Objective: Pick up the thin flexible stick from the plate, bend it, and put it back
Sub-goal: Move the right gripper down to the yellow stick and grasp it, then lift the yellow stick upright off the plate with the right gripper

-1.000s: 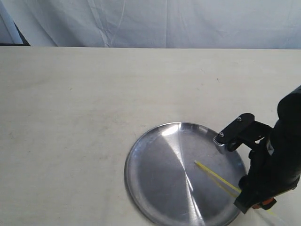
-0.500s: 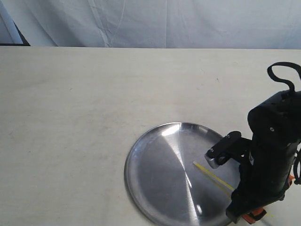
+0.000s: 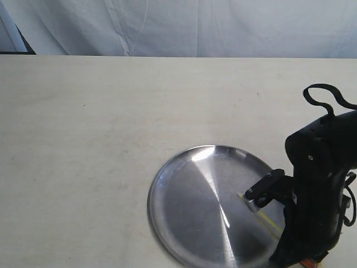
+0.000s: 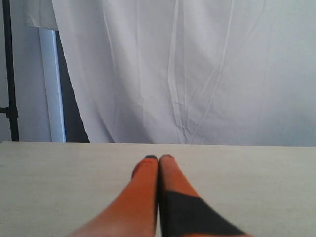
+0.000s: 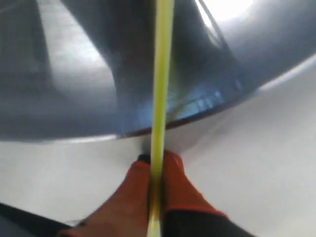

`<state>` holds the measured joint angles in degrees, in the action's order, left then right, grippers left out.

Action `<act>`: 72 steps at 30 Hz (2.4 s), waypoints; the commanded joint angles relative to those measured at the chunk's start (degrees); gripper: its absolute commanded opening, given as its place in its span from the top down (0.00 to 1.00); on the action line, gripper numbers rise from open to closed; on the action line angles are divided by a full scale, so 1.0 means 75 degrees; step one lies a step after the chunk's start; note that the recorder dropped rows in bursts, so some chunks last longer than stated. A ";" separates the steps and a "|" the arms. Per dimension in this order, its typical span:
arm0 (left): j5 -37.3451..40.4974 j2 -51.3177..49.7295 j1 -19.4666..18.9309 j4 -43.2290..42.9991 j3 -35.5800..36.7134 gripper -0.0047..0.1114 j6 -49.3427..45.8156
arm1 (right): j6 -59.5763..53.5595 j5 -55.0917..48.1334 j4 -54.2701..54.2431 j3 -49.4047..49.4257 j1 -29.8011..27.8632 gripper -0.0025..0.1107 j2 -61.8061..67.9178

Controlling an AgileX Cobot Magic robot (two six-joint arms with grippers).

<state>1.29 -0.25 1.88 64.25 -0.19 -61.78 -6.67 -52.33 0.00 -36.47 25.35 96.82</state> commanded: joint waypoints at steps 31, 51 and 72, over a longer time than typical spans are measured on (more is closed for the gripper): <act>0.2053 0.0034 -0.0010 0.4759 0.0026 0.96 0.2329 | -0.2762 -0.0275 -0.6257 0.0027 0.0008 0.99 -0.5025; 0.5067 0.0028 -0.0010 0.4759 -0.0893 0.96 0.2541 | -0.5201 0.0114 -0.9862 0.0027 0.1516 0.99 -0.5011; 0.7549 -0.2479 -0.0010 0.4759 -0.2045 0.51 0.2061 | -0.6591 0.0556 -1.0780 -0.0661 0.2777 0.99 -0.3617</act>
<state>56.33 -18.62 1.88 99.01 -15.17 -46.10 -55.01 -49.17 -79.98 -39.26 45.48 68.01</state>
